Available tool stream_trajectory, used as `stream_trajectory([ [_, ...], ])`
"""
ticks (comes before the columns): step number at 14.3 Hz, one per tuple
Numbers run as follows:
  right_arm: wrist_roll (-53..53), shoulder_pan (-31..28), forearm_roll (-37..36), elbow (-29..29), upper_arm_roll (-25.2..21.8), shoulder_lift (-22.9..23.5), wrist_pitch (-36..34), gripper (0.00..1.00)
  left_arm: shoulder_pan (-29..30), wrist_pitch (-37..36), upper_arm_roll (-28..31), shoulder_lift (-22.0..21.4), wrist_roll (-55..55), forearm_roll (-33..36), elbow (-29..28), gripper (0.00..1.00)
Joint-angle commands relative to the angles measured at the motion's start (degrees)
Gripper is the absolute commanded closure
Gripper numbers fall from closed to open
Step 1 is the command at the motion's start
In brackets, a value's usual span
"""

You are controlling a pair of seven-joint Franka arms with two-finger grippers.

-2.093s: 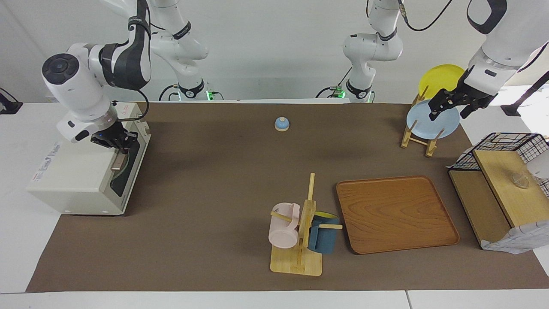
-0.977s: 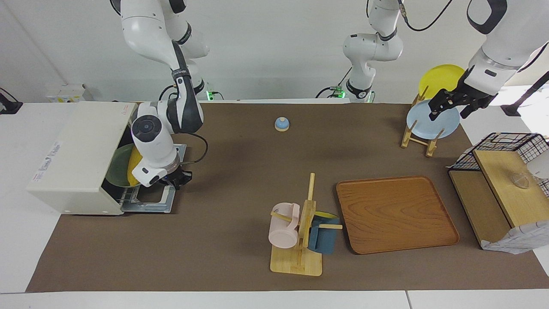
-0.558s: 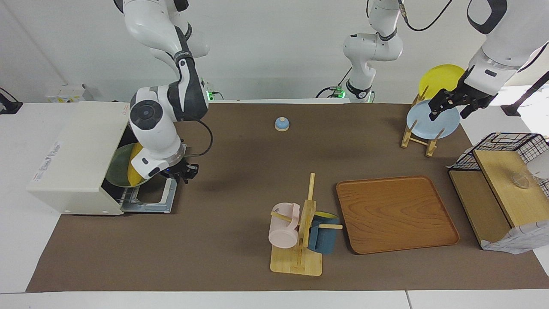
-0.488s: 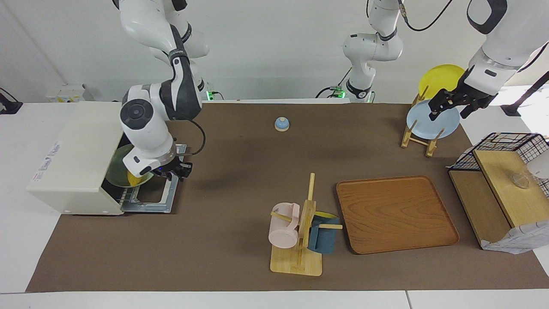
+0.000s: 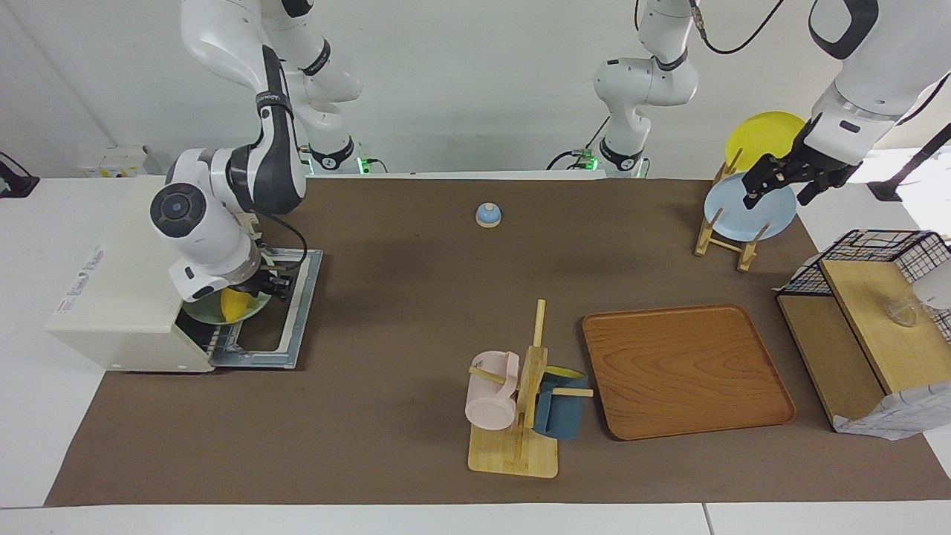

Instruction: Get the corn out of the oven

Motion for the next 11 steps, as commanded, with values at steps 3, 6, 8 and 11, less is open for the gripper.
stream_trajectory([
  [3, -3.11, -1.26, 0.02, -5.01, 0.44, -2.95, 3.5, 0.63, 0.37, -0.24, -0.35, -1.32, -0.65, 0.5, -1.39, 0.0],
  [6, -3.11, -1.0, -0.6, -5.54, 0.44, -2.51, 4.38, 0.78, 0.37, -0.24, -0.35, -1.32, -0.65, 0.5, -1.39, 0.0],
  [8, -3.81, -0.39, -3.21, -5.11, 0.53, -2.42, 3.77, 1.0, 0.37, -0.24, -0.35, -1.32, -0.65, 0.5, -1.39, 0.0],
  [11, -2.06, 6.8, -5.78, -0.03, 0.7, -1.2, -0.96, 1.0, 0.37, -0.24, -0.35, -1.32, -0.65, 0.5, -1.39, 0.0],
])
